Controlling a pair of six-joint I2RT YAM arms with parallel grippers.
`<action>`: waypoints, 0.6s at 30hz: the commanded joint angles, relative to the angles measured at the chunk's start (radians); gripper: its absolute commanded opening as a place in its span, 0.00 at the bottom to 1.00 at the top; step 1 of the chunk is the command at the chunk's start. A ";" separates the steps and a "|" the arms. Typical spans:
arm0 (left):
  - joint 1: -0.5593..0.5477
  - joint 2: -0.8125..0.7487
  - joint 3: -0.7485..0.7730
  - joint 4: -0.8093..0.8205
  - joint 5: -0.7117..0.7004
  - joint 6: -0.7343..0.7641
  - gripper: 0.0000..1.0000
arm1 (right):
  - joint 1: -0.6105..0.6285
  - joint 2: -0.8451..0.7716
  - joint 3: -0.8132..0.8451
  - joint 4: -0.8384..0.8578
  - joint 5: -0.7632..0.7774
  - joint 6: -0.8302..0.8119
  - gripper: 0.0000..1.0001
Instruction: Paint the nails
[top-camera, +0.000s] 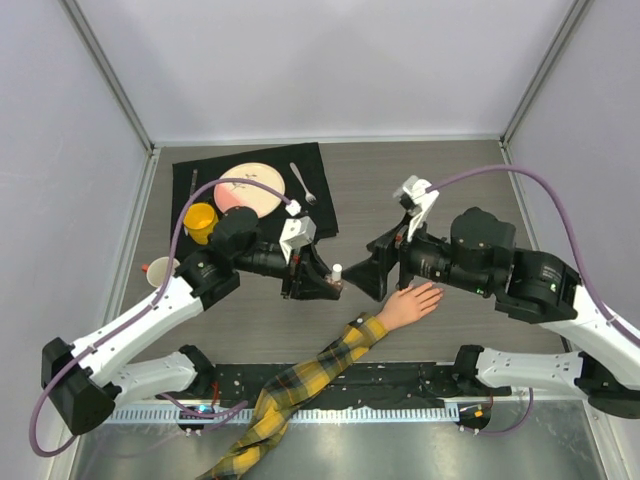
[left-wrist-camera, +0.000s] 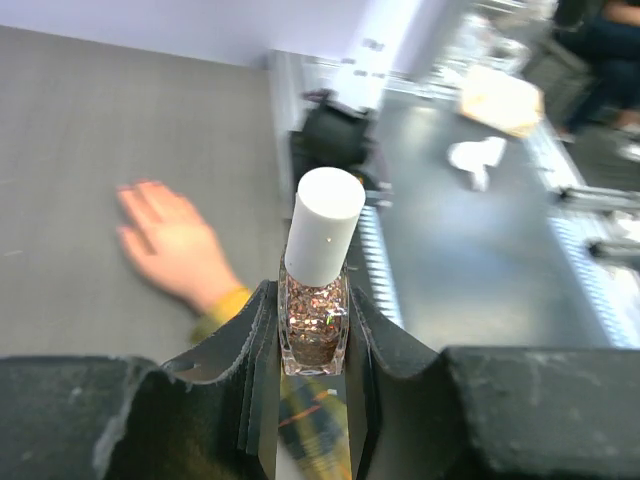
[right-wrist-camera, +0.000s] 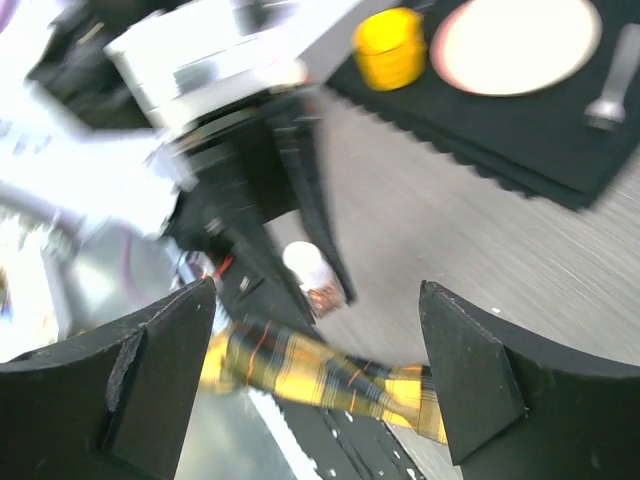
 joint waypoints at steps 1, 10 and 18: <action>0.005 0.047 0.054 0.146 0.277 -0.135 0.00 | -0.004 0.063 -0.007 0.055 -0.262 -0.161 0.84; 0.005 0.053 0.045 0.186 0.338 -0.180 0.00 | -0.046 0.095 0.015 0.081 -0.391 -0.215 0.54; 0.005 0.041 0.045 0.189 0.322 -0.174 0.00 | -0.080 0.087 -0.016 0.108 -0.511 -0.202 0.38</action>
